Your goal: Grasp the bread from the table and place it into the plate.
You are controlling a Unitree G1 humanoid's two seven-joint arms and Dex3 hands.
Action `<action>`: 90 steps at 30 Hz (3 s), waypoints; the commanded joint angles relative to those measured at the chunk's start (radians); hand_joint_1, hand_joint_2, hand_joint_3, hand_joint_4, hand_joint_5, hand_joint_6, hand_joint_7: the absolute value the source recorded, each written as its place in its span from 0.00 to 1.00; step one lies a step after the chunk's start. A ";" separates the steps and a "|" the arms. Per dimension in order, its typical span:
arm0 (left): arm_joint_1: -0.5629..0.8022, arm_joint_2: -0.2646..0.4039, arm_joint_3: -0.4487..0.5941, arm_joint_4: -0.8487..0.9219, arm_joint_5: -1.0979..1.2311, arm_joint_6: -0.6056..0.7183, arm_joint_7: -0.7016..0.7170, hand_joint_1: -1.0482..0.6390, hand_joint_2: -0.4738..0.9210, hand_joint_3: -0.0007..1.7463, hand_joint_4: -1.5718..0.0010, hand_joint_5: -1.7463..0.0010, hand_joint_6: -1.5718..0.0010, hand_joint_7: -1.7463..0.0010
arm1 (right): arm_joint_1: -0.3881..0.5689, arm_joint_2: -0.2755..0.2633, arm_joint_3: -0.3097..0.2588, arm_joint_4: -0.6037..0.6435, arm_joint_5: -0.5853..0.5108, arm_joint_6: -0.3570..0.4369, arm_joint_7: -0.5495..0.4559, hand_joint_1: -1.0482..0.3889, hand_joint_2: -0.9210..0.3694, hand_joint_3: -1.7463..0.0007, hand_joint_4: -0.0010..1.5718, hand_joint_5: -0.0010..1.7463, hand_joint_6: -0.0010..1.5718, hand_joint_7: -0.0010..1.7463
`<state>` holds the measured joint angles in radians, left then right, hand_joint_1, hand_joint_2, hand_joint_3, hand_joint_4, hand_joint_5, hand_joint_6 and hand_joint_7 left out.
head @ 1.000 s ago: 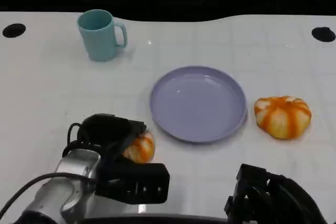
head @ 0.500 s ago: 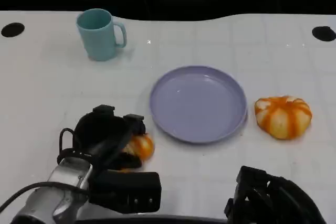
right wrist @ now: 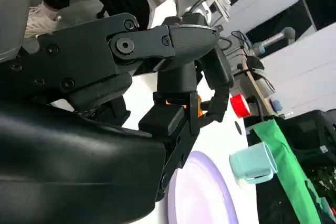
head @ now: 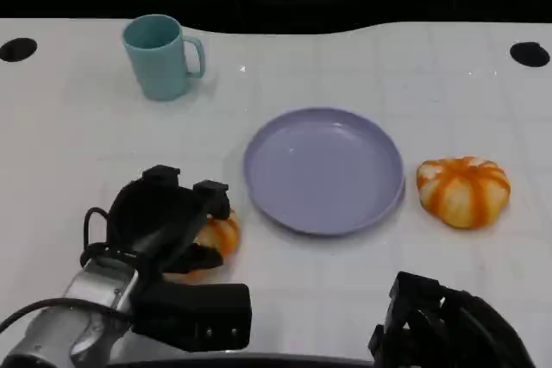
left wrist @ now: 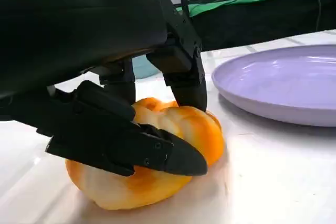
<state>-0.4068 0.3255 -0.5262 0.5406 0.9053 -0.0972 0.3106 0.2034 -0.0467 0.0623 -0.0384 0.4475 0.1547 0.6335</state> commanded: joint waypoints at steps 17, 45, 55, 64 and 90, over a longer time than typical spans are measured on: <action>0.188 0.096 0.157 -0.323 -0.073 -0.075 0.035 0.49 0.99 0.19 0.52 0.00 0.64 0.00 | 0.001 -0.022 -0.015 -0.011 0.009 0.005 0.003 0.24 0.00 0.85 0.53 0.93 0.47 0.80; -0.155 -0.125 0.077 -0.144 -0.055 -0.131 0.043 0.53 0.56 0.72 0.42 0.00 0.56 0.00 | -0.008 -0.008 0.001 0.014 0.004 -0.003 0.009 0.24 0.00 0.86 0.55 0.92 0.50 0.78; -0.313 -0.239 0.009 0.165 -0.065 -0.173 0.120 0.52 0.61 0.63 0.40 0.00 0.54 0.00 | -0.003 -0.006 0.010 0.003 0.000 0.005 -0.002 0.23 0.00 0.86 0.55 0.92 0.50 0.77; -0.397 -0.288 0.007 0.380 -0.133 -0.235 0.089 0.50 0.80 0.40 0.51 0.16 0.51 0.41 | -0.002 -0.006 0.012 0.006 0.004 0.005 0.001 0.24 0.00 0.86 0.55 0.91 0.50 0.76; -0.192 -0.136 0.074 -0.047 -0.253 -0.189 -0.225 0.21 1.00 0.20 0.93 0.78 0.83 0.98 | -0.008 -0.010 0.005 0.005 0.007 0.010 0.006 0.24 0.00 0.86 0.56 0.90 0.51 0.74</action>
<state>-0.6422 0.1484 -0.4740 0.5614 0.6626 -0.2925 0.1027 0.1943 -0.0466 0.0740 -0.0249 0.4477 0.1628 0.6394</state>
